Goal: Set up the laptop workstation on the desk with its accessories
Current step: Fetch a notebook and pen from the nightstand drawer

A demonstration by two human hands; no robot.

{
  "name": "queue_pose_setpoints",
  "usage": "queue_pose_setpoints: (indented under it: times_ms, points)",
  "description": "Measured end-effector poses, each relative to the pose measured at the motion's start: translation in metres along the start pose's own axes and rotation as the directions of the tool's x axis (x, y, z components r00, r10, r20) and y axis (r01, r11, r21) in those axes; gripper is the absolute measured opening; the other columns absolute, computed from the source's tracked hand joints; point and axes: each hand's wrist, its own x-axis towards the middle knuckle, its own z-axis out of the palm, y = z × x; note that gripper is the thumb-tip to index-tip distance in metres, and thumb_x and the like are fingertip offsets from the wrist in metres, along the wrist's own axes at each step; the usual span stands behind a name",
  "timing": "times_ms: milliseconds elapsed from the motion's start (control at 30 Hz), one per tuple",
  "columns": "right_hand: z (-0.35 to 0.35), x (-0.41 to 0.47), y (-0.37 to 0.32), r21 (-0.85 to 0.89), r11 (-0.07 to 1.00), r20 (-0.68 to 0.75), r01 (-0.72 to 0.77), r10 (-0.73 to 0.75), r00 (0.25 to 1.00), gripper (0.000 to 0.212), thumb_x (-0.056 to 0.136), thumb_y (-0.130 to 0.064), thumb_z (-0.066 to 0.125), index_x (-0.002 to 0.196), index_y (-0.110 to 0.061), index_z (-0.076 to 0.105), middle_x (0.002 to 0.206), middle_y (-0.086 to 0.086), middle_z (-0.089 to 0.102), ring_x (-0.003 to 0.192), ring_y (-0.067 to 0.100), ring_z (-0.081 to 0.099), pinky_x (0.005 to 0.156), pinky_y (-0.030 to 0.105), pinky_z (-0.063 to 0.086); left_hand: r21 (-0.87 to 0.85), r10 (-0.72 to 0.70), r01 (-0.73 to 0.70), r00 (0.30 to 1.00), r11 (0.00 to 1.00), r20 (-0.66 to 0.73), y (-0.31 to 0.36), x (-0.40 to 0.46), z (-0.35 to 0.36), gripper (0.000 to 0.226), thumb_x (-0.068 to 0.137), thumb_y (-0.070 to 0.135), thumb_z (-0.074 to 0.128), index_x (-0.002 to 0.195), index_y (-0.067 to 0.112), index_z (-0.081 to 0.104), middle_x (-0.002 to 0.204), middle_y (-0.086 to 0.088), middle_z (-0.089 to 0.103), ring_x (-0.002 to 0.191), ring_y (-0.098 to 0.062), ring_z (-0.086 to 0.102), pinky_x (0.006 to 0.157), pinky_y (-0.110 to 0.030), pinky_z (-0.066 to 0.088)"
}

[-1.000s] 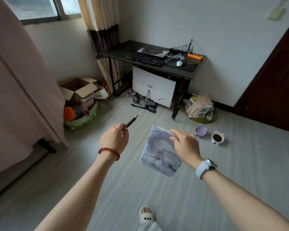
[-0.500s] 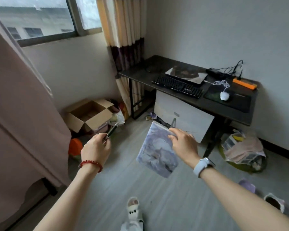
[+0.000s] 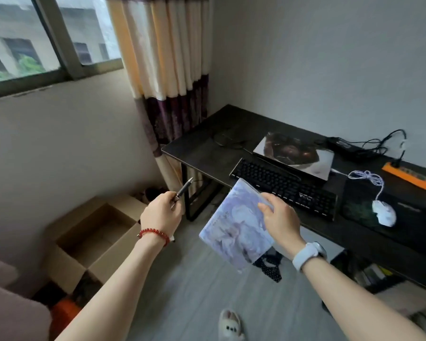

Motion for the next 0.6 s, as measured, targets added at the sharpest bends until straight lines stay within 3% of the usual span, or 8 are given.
queue_pose_setpoints:
  times_ms: [233, 300, 400, 467, 600]
  points:
    - [0.075, 0.195, 0.004, 0.138, 0.989, 0.051, -0.051, 0.044, 0.998, 0.034, 0.094, -0.023, 0.051, 0.127, -0.019, 0.054, 0.127, 0.002, 0.061, 0.117, 0.024, 0.055, 0.091, 0.032, 0.041, 0.006, -0.026, 0.026, 0.998, 1.000, 0.052, -0.012, 0.167, 0.094, 0.014, 0.085, 0.023, 0.053, 0.095, 0.020, 0.063, 0.096, -0.004, 0.068, 0.090, -0.031, 0.062, 0.072, -0.035, 0.047]
    - [0.104, 0.269, 0.002, 0.157, 0.984, 0.095, -0.085, 0.071, 0.993, 0.033, 0.094, -0.023, 0.050, 0.126, -0.019, 0.055, 0.125, 0.003, 0.062, 0.115, 0.026, 0.055, 0.091, 0.035, 0.045, 0.007, -0.034, 0.034, 0.997, 0.999, 0.071, -0.017, 0.224, 0.122, 0.011, 0.086, 0.021, 0.053, 0.091, 0.018, 0.062, 0.092, -0.005, 0.068, 0.087, -0.032, 0.062, 0.070, -0.035, 0.047]
    - [0.141, 0.344, -0.004, 0.142, 0.981, 0.207, -0.133, 0.102, 0.973, 0.016, 0.092, -0.019, 0.046, 0.094, -0.018, 0.063, 0.091, 0.005, 0.067, 0.088, 0.030, 0.059, 0.072, 0.035, 0.043, -0.008, -0.066, 0.067, 0.994, 0.998, 0.085, -0.029, 0.279, 0.145, 0.009, 0.086, 0.019, 0.053, 0.088, 0.017, 0.061, 0.088, -0.004, 0.067, 0.082, -0.030, 0.062, 0.067, -0.033, 0.045]
    - [0.169, 0.382, -0.005, 0.112, 0.980, 0.287, -0.165, 0.127, 0.949, 0.018, 0.091, -0.016, 0.045, 0.076, -0.018, 0.055, 0.075, 0.003, 0.059, 0.078, 0.028, 0.055, 0.067, 0.034, 0.039, 0.012, -0.094, 0.093, 0.987, 0.996, 0.130, -0.042, 0.306, 0.160, 0.009, 0.087, 0.019, 0.053, 0.090, 0.017, 0.061, 0.087, -0.002, 0.066, 0.080, -0.027, 0.061, 0.065, -0.029, 0.042]
    - [0.220, 0.443, -0.003, 0.037, 0.972, 0.404, -0.231, 0.197, 0.893, 0.021, 0.090, -0.017, 0.048, 0.103, -0.005, 0.059, 0.106, 0.015, 0.066, 0.103, 0.035, 0.058, 0.086, 0.043, 0.047, 0.053, -0.133, 0.124, 0.962, 0.991, 0.238, -0.072, 0.359, 0.192, 0.008, 0.088, 0.022, 0.051, 0.091, 0.018, 0.057, 0.082, 0.001, 0.063, 0.078, -0.025, 0.061, 0.063, -0.029, 0.042]
